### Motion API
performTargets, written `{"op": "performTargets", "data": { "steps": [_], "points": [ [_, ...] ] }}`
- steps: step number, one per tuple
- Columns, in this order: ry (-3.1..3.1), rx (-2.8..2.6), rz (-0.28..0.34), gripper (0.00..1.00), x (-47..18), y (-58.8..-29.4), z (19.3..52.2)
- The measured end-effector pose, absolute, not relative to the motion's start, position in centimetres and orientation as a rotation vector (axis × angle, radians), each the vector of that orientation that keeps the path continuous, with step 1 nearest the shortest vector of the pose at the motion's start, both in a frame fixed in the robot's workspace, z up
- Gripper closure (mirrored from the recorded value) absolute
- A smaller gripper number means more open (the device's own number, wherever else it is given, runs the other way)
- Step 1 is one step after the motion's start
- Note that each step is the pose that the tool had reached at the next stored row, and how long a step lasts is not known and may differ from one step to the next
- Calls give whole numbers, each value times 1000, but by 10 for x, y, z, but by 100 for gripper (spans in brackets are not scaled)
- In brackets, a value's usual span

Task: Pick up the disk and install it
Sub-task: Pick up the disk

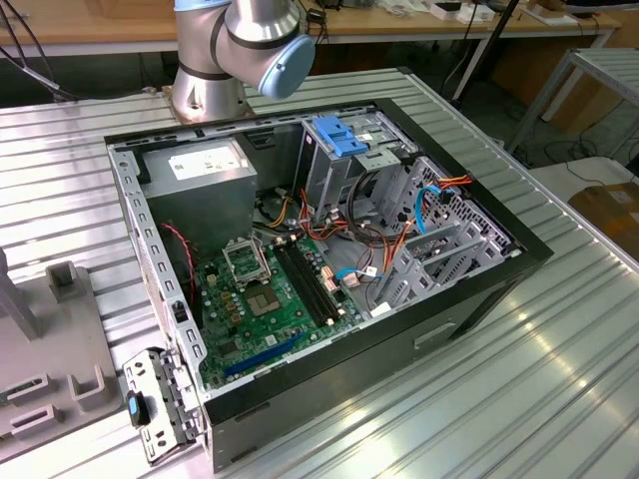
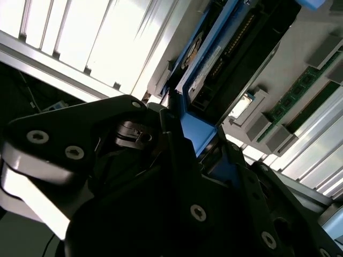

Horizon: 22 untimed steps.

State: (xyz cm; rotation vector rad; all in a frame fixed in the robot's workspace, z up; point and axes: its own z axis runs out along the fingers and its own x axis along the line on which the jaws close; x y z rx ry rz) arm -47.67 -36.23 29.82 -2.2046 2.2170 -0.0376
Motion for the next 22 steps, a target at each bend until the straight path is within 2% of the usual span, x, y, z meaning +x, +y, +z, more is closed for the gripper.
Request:
{"op": "performTargets", "data": {
  "steps": [5,11,15,22],
  "points": [
    [2217,-2204,-38,63,-477,-362,300],
    [2217,-2205,-38,63,-477,-362,324],
    [2217,-2204,-38,63,-477,-362,374],
    [2217,-2204,-38,63,-477,-362,414]
  ]
}}
